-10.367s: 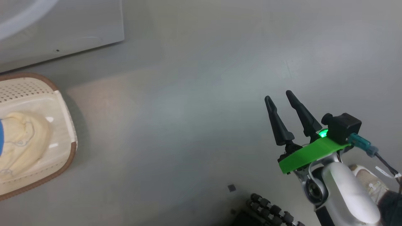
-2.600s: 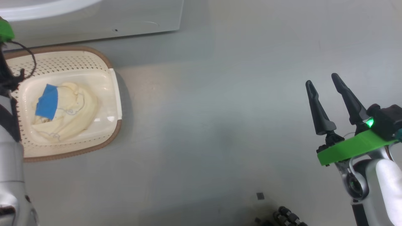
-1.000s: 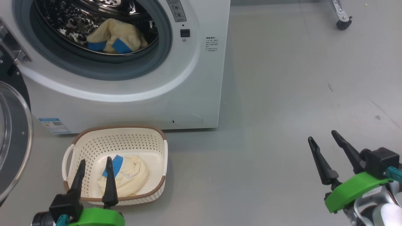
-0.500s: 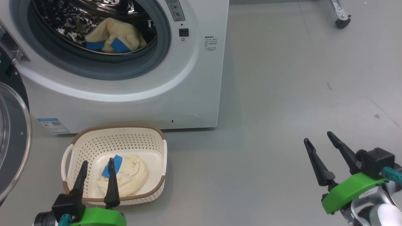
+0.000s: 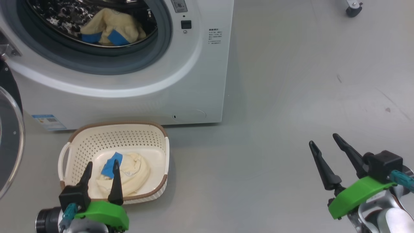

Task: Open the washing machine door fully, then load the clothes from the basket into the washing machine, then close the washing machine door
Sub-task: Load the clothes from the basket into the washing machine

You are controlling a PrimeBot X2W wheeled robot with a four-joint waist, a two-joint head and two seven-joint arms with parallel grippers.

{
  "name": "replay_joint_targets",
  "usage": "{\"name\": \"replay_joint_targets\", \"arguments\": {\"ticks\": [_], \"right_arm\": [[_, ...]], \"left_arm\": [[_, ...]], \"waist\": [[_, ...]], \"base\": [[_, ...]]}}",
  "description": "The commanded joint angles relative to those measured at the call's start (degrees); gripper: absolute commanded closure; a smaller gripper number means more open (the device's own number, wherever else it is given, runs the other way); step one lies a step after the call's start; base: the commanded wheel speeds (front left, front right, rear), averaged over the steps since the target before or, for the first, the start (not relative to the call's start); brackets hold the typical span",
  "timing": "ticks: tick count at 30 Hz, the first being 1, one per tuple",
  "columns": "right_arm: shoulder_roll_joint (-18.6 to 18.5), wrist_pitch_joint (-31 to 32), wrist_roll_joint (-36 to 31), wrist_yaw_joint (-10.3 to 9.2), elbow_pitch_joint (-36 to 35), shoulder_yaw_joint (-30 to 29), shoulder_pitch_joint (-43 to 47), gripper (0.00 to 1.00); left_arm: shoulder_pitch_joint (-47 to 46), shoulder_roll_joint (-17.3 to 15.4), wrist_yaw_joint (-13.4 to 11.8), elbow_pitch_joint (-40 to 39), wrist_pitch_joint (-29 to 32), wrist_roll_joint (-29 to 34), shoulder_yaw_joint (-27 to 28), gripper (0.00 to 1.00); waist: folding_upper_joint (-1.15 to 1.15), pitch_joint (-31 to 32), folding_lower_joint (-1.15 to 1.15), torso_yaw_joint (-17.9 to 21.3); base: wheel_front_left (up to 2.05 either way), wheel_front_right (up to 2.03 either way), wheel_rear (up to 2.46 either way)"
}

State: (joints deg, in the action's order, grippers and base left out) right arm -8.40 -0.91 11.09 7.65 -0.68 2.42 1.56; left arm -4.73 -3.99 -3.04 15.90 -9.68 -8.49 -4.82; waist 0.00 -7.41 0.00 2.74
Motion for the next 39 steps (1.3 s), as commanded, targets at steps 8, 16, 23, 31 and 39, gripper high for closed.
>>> {"name": "replay_joint_targets", "arguments": {"ticks": [8,16,23,31,39], "right_arm": [[-1.6,-0.5,0.5,-0.16,-2.6,3.9,-7.3,0.00],[-0.3,-3.2,1.0,-0.16,-1.8,7.2,-14.9,0.00],[0.4,-5.6,1.1,-0.16,-1.9,7.9,-19.0,0.00],[1.6,-8.1,0.9,-0.16,-2.6,8.1,-21.6,0.00],[2.5,-8.7,0.7,-0.16,-4.9,7.1,-21.2,0.00]], "left_arm": [[-11.4,-2.3,2.2,11.8,2.2,-2.0,1.7,0.00],[-24.2,-4.8,4.3,28.9,4.2,-4.0,2.7,0.00],[-35.7,-8.2,5.5,40.3,5.7,-6.1,4.5,0.00],[-44.8,-11.8,6.0,49.3,7.7,-8.5,6.5,0.00],[-49.2,-14.2,5.9,54.5,11.2,-10.0,7.3,0.00]], "waist": [[0.00,-8.9,0.00,3.1],[0.00,-19.9,0.00,7.5],[0.00,-29.5,0.00,10.6],[0.00,-37.7,0.00,13.1],[0.00,-43.8,0.00,14.8]], "base": [[0.00,0.00,0.00],[0.00,0.00,0.00],[0.00,0.00,0.00],[0.00,0.00,0.00],[0.00,0.00,0.00]]}}
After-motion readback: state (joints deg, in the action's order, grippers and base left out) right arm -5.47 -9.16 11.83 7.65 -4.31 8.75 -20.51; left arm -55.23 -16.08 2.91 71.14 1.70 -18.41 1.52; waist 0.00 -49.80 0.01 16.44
